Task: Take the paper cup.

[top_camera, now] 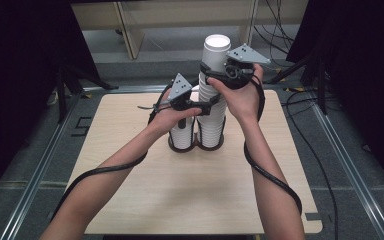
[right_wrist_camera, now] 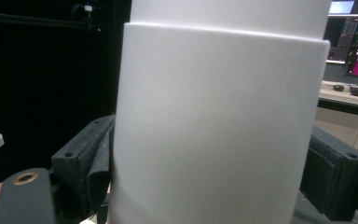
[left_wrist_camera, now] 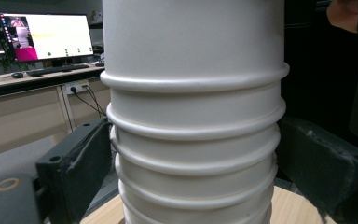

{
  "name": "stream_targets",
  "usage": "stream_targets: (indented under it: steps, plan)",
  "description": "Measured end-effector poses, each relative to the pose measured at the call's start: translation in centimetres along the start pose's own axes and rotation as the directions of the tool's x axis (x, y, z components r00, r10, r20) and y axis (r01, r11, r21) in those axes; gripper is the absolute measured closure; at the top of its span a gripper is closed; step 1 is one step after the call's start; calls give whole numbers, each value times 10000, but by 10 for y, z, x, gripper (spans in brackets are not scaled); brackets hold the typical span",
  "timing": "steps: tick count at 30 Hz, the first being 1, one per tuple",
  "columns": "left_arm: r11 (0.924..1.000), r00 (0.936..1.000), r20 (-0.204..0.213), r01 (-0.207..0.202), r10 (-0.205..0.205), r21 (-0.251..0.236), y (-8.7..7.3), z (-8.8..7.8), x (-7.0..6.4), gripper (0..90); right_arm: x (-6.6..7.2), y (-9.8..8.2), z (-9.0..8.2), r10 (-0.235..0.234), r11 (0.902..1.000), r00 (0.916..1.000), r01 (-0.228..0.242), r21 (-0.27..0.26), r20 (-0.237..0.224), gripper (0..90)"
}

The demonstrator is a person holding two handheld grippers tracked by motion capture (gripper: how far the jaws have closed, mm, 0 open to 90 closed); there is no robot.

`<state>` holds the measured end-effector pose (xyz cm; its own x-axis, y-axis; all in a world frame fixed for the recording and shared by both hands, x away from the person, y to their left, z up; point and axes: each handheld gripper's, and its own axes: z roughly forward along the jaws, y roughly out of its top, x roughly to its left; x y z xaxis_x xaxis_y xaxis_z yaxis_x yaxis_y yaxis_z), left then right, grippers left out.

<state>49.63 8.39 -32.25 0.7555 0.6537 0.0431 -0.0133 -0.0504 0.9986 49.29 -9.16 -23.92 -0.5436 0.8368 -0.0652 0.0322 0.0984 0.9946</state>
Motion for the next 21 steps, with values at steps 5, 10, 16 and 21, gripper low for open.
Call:
stream_targets:
  steps: [5, 10, 16, 21]
  plan:
    - [10000, 10000, -36, -62, 62, 11, 0, 0, 0, 103, 0, 1, -1, 53, 10000, 10000, -53, -35, -3, 161]
    - [10000, 10000, -49, -73, 73, 12, 0, -1, -1, 104, 0, 5, -3, 125, 9998, 9999, -124, -162, 38, 168]
    - [9999, 9999, -78, -123, 123, 78, 1, -1, -1, 104, 0, 9, -4, 264, 9989, 9996, -262, -385, 36, 171]
    - [9996, 9997, -115, -214, 216, 171, 1, -1, 0, 103, -1, 17, -5, 468, 9960, 9989, -463, -759, 49, 173]
